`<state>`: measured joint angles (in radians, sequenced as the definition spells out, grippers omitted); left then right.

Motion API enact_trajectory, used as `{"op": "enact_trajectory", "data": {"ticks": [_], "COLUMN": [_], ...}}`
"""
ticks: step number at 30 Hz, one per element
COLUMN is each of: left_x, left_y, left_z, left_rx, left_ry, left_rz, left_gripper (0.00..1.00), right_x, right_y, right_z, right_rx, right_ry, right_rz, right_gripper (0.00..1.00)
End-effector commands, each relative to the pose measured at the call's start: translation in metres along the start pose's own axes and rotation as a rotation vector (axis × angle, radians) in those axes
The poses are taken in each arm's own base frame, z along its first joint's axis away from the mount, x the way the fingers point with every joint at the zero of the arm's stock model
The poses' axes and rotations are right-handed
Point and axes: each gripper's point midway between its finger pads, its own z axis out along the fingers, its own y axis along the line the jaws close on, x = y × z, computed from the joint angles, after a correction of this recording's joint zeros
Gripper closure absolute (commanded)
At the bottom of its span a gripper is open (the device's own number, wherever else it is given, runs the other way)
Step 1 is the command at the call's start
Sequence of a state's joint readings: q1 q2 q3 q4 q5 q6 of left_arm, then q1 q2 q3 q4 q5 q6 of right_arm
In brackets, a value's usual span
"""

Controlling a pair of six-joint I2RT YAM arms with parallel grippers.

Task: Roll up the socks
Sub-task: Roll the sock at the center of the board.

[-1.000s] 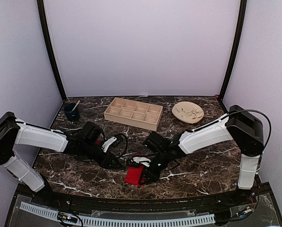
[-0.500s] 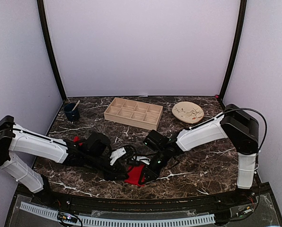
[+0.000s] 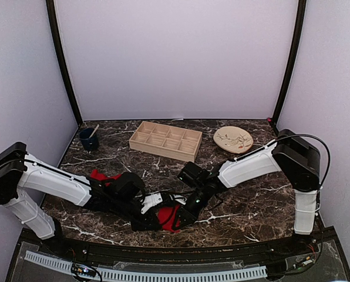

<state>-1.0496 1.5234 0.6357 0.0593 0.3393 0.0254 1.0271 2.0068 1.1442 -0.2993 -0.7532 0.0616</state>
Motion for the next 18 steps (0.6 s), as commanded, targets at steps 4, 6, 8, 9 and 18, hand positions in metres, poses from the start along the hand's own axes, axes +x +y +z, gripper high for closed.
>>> {"op": "enact_trajectory", "data": {"ticks": [4,6,8,9,18], "left_x": [-0.004,-0.004,-0.005,-0.005,-0.011], "left_y": [-0.002,-0.002,-0.004,-0.004,-0.007], "left_z": [0.004,0.005,0.006,0.006,0.004], "left_rx": [-0.016,-0.019,-0.019,-0.020,-0.072], "left_ry": [0.021,0.023,0.026,0.027,0.041], "left_rz": [0.072,0.083,0.099,0.107,0.210], "left_gripper": [0.71,0.71,0.70,0.70,0.69], "right_x": [0.018,0.008,0.007,0.008,0.009], "right_y": [-0.011,-0.008,-0.008,-0.008,-0.009], "right_z": [0.007,0.006,0.006,0.006,0.007], "right_rx": [0.008,0.006,0.003,0.003,-0.001], "right_ry": [0.062,0.046,0.046,0.047,0.055], "right_rz": [0.061,0.042,0.040,0.040,0.039], "right_gripper": [0.95,0.95,0.95,0.95,0.95]}}
